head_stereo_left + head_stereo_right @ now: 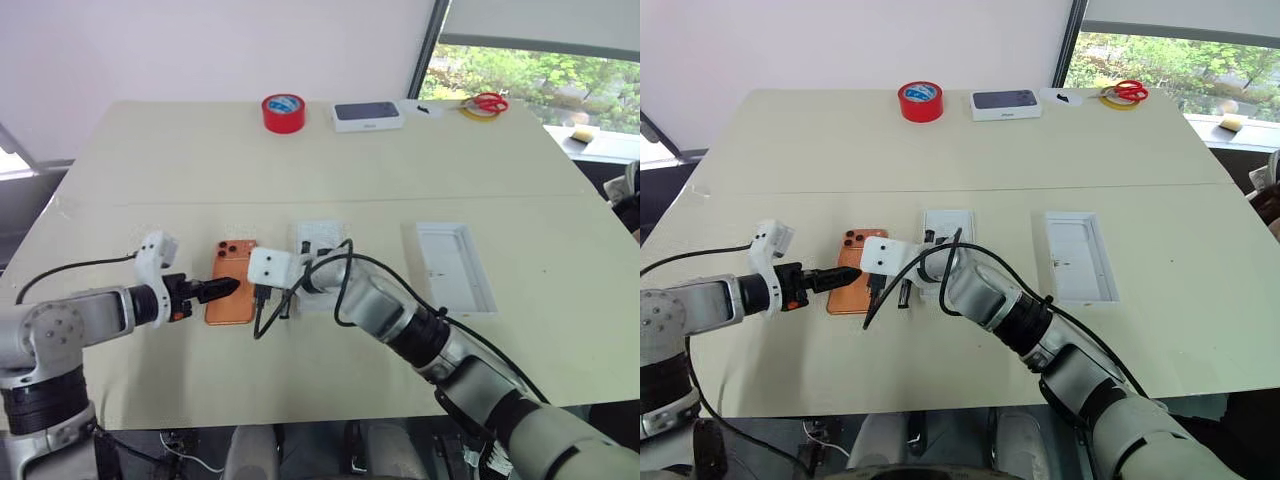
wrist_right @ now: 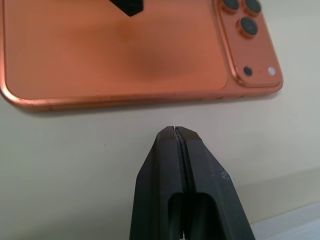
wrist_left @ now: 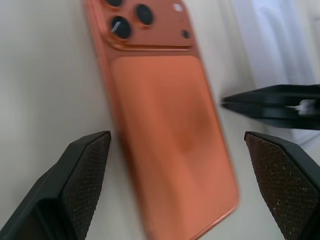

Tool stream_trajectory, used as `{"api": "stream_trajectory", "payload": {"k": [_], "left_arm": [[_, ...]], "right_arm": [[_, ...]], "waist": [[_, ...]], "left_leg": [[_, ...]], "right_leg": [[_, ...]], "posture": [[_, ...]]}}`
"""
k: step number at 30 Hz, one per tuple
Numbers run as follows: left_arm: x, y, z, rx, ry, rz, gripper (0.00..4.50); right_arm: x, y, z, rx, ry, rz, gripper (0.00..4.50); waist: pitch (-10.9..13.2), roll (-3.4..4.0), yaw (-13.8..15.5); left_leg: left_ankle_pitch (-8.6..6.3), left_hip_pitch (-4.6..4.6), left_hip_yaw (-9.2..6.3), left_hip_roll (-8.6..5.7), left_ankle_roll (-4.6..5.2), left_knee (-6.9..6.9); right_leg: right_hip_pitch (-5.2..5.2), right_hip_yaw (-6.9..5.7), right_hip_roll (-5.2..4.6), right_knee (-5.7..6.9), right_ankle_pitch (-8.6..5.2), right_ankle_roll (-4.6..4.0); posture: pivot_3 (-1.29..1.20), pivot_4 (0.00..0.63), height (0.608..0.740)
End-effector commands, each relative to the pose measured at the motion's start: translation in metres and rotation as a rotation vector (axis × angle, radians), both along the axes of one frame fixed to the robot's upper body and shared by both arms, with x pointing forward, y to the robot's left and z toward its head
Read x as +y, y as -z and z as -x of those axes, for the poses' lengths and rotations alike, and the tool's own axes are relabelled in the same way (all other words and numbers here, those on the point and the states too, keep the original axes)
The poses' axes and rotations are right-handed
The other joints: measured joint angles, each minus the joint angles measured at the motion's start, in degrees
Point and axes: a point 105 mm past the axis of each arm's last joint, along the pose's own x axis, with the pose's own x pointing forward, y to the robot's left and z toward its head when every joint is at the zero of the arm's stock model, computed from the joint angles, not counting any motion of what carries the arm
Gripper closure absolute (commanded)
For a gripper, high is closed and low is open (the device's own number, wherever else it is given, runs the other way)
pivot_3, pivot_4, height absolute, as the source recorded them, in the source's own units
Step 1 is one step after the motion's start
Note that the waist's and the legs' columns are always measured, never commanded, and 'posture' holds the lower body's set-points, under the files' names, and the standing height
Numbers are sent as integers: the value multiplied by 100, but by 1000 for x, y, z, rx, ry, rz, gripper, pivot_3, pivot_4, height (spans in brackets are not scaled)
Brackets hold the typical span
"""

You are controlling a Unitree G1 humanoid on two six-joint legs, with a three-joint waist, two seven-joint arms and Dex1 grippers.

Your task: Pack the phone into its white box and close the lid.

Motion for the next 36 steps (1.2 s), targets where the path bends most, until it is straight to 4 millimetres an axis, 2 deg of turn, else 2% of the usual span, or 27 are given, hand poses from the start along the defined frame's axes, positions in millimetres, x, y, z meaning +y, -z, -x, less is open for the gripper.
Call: {"api": "stream_trajectory", "payload": {"k": [1,11,18,27,36], "left_arm": [[-29,23,16,124,117,63,21],[-56,18,14,110,171,155,21],[-52,9,2,95,110,249,21],[-38,5,-16,95,-29,304,21],[-31,4,-18,95,-66,288,21]], "right_arm": [[4,-7,1,-37,-31,4,4500],[-2,-2,2,-34,-18,16,4500],[-2,0,2,-31,-7,9,4500],[-2,2,3,-27,-5,5,4500],[-2,2,3,-29,0,3,4500]], "waist": [[-2,0,5],[-15,12,31],[-17,14,78],[-18,9,59],[-17,9,-22]], "left_leg": [[0,3,0,-1,0,-2],[-7,66,-4,-13,7,-17],[-7,68,-6,-15,9,-16],[-8,66,-5,-14,10,-17],[-7,66,-7,-12,8,-22]], "right_leg": [[3,0,-2,-1,0,0],[33,0,-23,-12,-2,1],[35,0,-24,-12,-2,1],[37,1,-23,-12,-2,2],[52,1,-19,-13,-2,2]], "posture": [[0,150,730],[0,150,730],[0,150,730],[0,150,730],[0,150,730]]}}
